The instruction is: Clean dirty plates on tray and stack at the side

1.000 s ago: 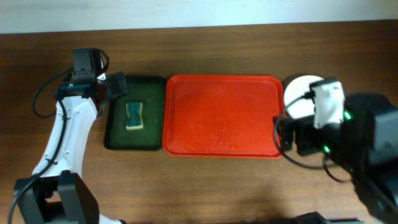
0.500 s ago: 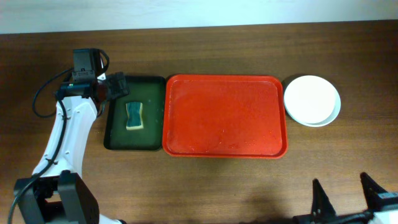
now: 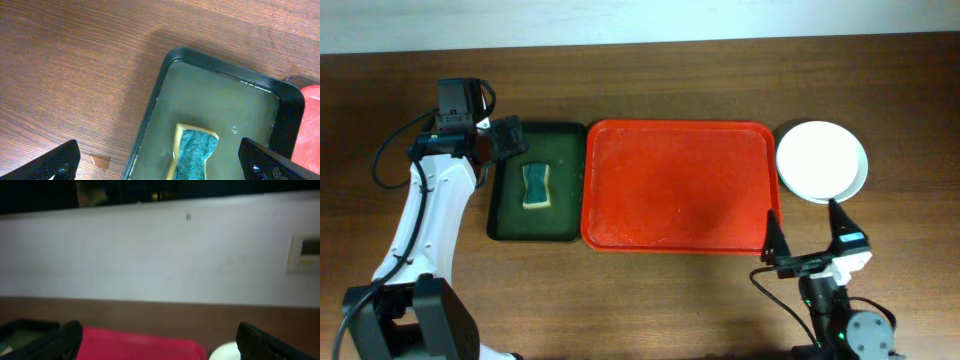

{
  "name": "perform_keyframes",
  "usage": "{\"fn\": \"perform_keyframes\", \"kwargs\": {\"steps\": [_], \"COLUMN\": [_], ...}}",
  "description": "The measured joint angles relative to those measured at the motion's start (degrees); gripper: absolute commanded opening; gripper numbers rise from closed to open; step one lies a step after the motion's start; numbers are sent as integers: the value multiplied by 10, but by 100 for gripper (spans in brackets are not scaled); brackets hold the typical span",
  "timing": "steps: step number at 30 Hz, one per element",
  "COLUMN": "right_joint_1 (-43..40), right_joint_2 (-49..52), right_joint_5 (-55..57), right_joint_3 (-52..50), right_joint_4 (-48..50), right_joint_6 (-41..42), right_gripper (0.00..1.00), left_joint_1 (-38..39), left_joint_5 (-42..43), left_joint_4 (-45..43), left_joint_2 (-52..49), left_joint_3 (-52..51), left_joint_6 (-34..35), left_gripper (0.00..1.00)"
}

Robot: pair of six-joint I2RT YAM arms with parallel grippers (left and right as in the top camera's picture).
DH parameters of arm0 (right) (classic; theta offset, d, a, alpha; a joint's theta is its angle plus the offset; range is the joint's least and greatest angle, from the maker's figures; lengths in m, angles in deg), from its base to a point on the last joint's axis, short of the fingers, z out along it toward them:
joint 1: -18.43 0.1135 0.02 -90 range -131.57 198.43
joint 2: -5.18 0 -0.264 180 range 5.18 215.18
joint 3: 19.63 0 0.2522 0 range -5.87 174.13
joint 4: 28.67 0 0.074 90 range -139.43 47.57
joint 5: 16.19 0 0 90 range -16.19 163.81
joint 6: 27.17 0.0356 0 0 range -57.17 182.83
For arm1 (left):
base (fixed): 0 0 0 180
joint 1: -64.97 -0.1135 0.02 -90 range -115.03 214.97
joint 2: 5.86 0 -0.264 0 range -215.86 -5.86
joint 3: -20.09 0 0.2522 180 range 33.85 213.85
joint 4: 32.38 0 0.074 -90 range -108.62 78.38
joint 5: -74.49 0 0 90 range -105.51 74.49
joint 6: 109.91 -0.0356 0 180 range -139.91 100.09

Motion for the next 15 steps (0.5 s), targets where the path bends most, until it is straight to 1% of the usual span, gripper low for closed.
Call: {"fn": "perform_keyframes", "kwargs": {"steps": [4, 7, 9, 13, 15], "right_joint_1": [0, 0, 0, 0, 0], "right_joint_2": [0, 0, 0, 0, 0], "right_joint_5": [-2, -2, -2, -2, -1], "right_joint_3": [-51, -58, -58, -59, -59], "right_joint_4": [52, 45, 23, -70, -72], "right_joint_6": [9, 13, 14, 11, 0], "right_gripper": [99, 98, 99, 99, 99], "left_joint_1": [0, 0, 0, 0, 0], "left_joint_5": [0, 0, 0, 0, 0], "left_joint_4": [0, 0, 0, 0, 0], "left_joint_2": [0, 0, 0, 0, 0], "left_joint_3": [0, 0, 0, 0, 0], "left_joint_6": [0, 0, 0, 0, 0], "left_gripper": [99, 99, 99, 99, 99]}}
